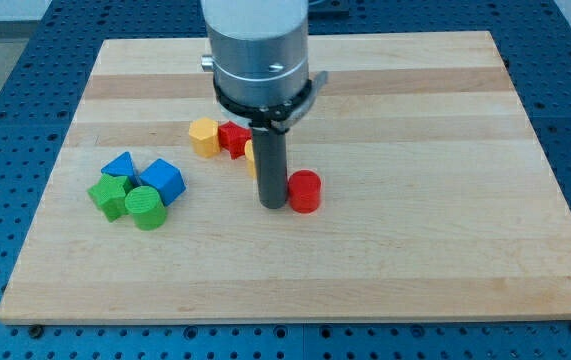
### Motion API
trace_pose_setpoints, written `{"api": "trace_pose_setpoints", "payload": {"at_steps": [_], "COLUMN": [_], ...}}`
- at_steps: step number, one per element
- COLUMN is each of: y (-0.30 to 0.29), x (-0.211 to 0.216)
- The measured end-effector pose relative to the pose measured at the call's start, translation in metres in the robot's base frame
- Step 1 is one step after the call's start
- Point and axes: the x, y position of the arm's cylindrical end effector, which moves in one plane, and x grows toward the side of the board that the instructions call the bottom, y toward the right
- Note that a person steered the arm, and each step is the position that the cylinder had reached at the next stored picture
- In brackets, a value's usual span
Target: Place the red circle to the top right of red star
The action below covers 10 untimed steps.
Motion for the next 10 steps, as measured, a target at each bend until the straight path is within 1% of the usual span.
{"api": "trace_pose_setpoints", "payload": {"at_steps": [2, 3, 4, 5, 6, 7, 8, 9, 10], "y": [0.000, 0.014, 0.050, 0.072, 0.073, 0.073, 0.073, 0.073, 0.073], "x": [0.017, 0.013, 0.011, 0.009, -0.011, -0.049, -0.098, -0.131, -0.137]}}
